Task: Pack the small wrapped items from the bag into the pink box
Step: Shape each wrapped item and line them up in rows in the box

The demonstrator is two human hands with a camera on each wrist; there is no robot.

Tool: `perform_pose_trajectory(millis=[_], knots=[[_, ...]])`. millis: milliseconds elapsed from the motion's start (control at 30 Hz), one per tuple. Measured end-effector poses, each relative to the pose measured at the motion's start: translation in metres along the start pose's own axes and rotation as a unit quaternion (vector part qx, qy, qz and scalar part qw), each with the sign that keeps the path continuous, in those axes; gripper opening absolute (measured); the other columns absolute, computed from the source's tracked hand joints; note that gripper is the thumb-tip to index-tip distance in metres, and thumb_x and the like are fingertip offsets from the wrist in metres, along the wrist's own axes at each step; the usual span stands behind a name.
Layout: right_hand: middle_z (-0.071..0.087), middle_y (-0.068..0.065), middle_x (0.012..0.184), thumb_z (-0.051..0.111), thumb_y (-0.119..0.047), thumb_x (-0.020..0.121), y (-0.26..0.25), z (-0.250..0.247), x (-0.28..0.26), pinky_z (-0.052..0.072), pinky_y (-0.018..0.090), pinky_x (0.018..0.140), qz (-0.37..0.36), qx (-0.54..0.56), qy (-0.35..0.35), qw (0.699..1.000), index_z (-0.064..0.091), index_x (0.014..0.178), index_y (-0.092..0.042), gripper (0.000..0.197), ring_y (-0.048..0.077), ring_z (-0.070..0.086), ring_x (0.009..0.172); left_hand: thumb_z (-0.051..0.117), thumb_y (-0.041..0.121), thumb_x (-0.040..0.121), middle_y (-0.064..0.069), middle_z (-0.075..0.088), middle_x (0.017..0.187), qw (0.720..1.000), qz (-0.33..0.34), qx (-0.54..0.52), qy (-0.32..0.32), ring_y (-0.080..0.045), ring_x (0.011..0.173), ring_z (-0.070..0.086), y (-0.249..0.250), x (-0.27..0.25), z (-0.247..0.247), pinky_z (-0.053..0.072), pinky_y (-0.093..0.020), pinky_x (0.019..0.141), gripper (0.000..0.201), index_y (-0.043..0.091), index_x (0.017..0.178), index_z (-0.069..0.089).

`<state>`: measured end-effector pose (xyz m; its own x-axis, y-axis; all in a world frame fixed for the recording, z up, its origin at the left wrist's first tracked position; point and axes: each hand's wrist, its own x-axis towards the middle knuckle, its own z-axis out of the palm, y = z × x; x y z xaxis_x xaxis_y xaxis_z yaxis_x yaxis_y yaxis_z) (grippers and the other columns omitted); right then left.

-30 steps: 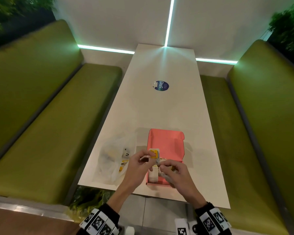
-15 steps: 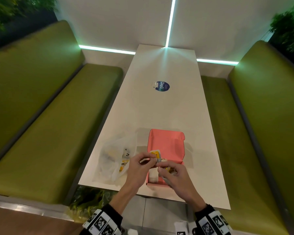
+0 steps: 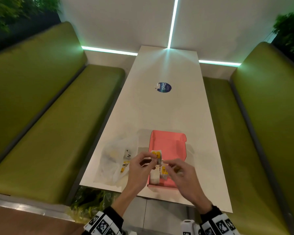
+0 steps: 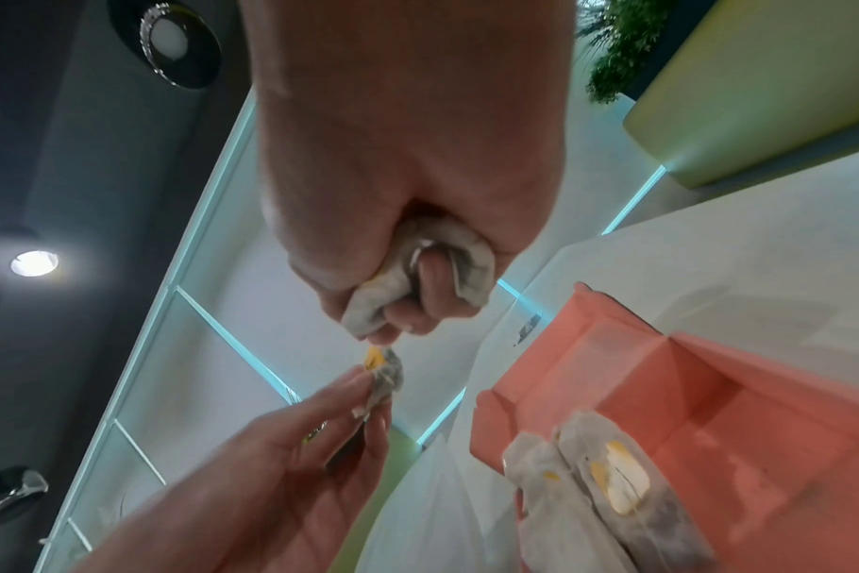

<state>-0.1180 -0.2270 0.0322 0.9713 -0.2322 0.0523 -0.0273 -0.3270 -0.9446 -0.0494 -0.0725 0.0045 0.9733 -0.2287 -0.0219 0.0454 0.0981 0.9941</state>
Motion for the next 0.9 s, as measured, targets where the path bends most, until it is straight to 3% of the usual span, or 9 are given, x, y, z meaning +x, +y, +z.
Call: perform_pose_trajectory(millis=[67, 133, 233, 367, 433, 567, 633, 733, 900], knots=[[0.07, -0.012, 0.086, 0.07, -0.014, 0.09, -0.003, -0.006, 0.011, 0.05, 0.017, 0.069, 0.001, -0.019, 0.035, 0.999, 0.073, 0.1, -0.029, 0.018, 0.007, 0.063, 0.078, 0.068, -0.007, 0.088, -0.007, 0.073, 0.082, 0.999, 0.011, 0.019, -0.032, -0.024, 0.079, 0.071, -0.003, -0.001, 0.0, 0.057, -0.031, 0.069, 0.007, 0.0, 0.089, 0.066], [0.068, -0.012, 0.087, 0.07, -0.021, 0.091, -0.005, -0.01, 0.022, 0.049, 0.014, 0.071, 0.003, -0.062, 0.002, 0.998, 0.071, 0.104, -0.029, 0.015, 0.004, 0.062, 0.082, 0.068, -0.005, 0.088, -0.006, 0.073, 0.08, 0.997, 0.022, 0.037, -0.066, -0.023, 0.079, 0.071, -0.003, -0.005, 0.0, 0.055, -0.029, 0.07, 0.008, 0.0, 0.089, 0.062], [0.068, -0.01, 0.084, 0.071, -0.021, 0.09, -0.004, -0.01, 0.028, 0.046, 0.016, 0.071, -0.016, -0.123, -0.053, 0.991, 0.072, 0.087, -0.023, 0.004, 0.006, 0.062, 0.082, 0.071, 0.0, 0.088, -0.007, 0.072, 0.082, 0.995, 0.029, 0.046, -0.078, -0.023, 0.079, 0.071, -0.006, -0.008, 0.001, 0.055, -0.03, 0.07, 0.012, 0.003, 0.089, 0.059], [0.065, -0.011, 0.084, 0.072, -0.023, 0.089, -0.005, -0.011, 0.032, 0.045, 0.017, 0.071, -0.018, -0.153, -0.079, 0.985, 0.073, 0.08, -0.025, 0.01, 0.007, 0.061, 0.08, 0.071, 0.005, 0.09, 0.001, 0.069, 0.087, 0.995, -0.003, 0.038, -0.09, -0.013, 0.077, 0.07, -0.007, -0.014, 0.001, 0.051, -0.024, 0.067, 0.02, 0.006, 0.1, 0.053], [0.064, -0.013, 0.087, 0.069, -0.027, 0.091, -0.005, -0.011, 0.033, 0.048, 0.023, 0.074, -0.02, -0.188, -0.094, 0.978, 0.075, 0.084, -0.026, 0.009, 0.005, 0.06, 0.082, 0.073, 0.011, 0.089, 0.005, 0.068, 0.097, 0.992, -0.012, 0.074, -0.097, -0.005, 0.086, 0.067, -0.007, -0.015, 0.001, 0.052, -0.024, 0.068, 0.03, 0.016, 0.111, 0.054], [0.059, -0.017, 0.09, 0.061, -0.038, 0.095, -0.006, -0.016, 0.036, 0.051, 0.029, 0.075, -0.034, -0.284, -0.121, 0.951, 0.075, 0.095, -0.029, 0.016, 0.004, 0.059, 0.083, 0.072, 0.037, 0.088, 0.016, 0.06, 0.121, 0.982, 0.01, 0.154, -0.11, -0.001, 0.112, 0.056, -0.006, -0.01, -0.001, 0.052, -0.024, 0.088, 0.045, 0.031, 0.127, 0.052], [0.058, -0.017, 0.091, 0.058, -0.039, 0.096, -0.007, -0.017, 0.037, 0.052, 0.031, 0.075, -0.035, -0.309, -0.13, 0.942, 0.074, 0.097, -0.03, 0.019, 0.005, 0.059, 0.083, 0.069, 0.035, 0.091, 0.017, 0.064, 0.114, 0.98, 0.011, 0.159, -0.115, -0.001, 0.109, 0.059, -0.005, -0.006, 0.001, 0.05, -0.024, 0.092, 0.031, 0.031, 0.12, 0.057], [0.06, -0.016, 0.091, 0.057, -0.039, 0.097, -0.008, -0.018, 0.038, 0.052, 0.033, 0.076, -0.03, -0.318, -0.125, 0.939, 0.074, 0.096, -0.03, 0.019, 0.005, 0.059, 0.085, 0.065, 0.029, 0.096, 0.011, 0.072, 0.091, 0.981, 0.01, 0.152, -0.117, -0.01, 0.093, 0.068, -0.002, -0.001, 0.006, 0.052, -0.035, 0.088, 0.007, 0.024, 0.1, 0.066], [0.063, -0.019, 0.087, 0.062, -0.038, 0.093, -0.006, -0.023, 0.038, 0.053, 0.034, 0.075, -0.023, -0.306, -0.111, 0.945, 0.074, 0.09, -0.031, 0.014, 0.003, 0.06, 0.084, 0.064, 0.025, 0.096, 0.009, 0.072, 0.084, 0.982, 0.022, 0.145, -0.123, -0.011, 0.083, 0.07, -0.001, 0.0, 0.009, 0.055, -0.034, 0.079, 0.008, 0.02, 0.09, 0.067]])
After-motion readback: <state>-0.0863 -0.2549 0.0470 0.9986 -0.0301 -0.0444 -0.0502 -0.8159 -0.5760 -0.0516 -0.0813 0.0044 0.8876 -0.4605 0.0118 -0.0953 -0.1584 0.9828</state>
